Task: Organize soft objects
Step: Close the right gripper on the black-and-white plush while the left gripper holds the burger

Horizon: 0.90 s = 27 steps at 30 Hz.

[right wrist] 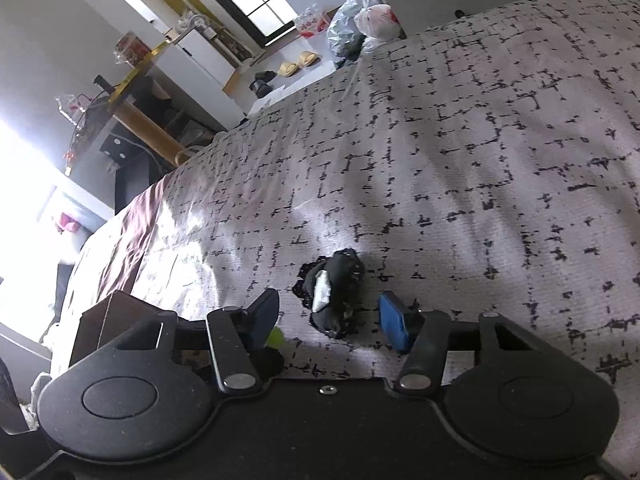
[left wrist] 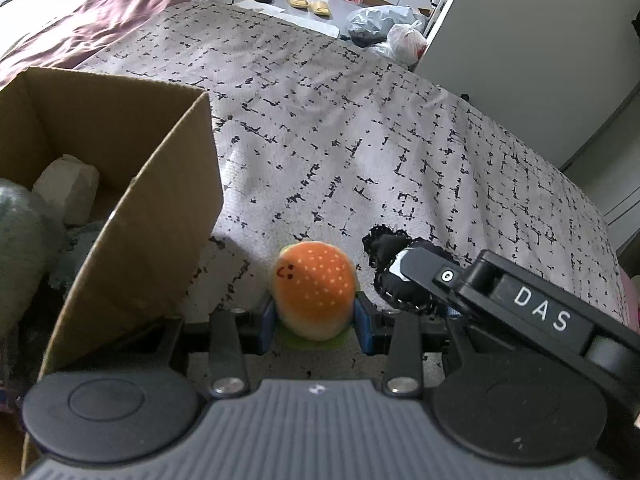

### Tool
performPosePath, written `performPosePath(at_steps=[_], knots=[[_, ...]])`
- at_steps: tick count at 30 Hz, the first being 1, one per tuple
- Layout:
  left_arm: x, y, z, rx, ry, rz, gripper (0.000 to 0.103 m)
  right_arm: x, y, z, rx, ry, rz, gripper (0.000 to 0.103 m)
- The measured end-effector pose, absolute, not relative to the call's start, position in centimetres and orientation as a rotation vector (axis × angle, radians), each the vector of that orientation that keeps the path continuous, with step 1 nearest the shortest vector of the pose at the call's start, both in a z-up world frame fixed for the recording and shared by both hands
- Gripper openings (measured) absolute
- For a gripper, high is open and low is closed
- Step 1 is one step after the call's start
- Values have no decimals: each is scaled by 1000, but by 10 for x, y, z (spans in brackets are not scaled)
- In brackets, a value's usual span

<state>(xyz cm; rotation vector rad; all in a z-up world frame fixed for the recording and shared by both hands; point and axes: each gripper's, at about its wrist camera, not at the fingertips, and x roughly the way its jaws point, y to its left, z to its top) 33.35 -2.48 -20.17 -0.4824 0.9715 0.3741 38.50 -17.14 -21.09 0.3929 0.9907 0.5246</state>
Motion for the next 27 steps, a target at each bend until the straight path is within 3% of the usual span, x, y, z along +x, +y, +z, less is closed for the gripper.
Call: performPosePath(at_steps=[2, 4, 9, 18, 21, 23, 24, 25, 27], knots=[[335, -24, -203, -480, 977, 376, 39, 385, -170, -213, 413, 1002, 545, 41], [335, -26, -205, -467, 982, 372, 39, 390, -172, -217, 477, 1054, 572, 23], [333, -28, -206, -451, 972, 366, 39, 390, -177, -220, 437, 1086, 528, 0], [331, -28, -200, -449, 979, 364, 39, 384, -192, -209, 486, 1043, 513, 0], [331, -27, -201, -440, 975, 362, 39, 387, -193, -209, 483, 1023, 496, 9], [333, -26, -203, -445, 976, 366, 39, 388, -192, -212, 482, 1025, 494, 34], [334, -26, -203, -452, 975, 371, 39, 388, -190, -212, 477, 1018, 492, 56], [334, -25, -203, -457, 973, 374, 39, 389, -188, -212, 471, 1005, 491, 65], [336, -24, -203, -465, 969, 382, 39, 390, -184, -209, 452, 988, 494, 65]])
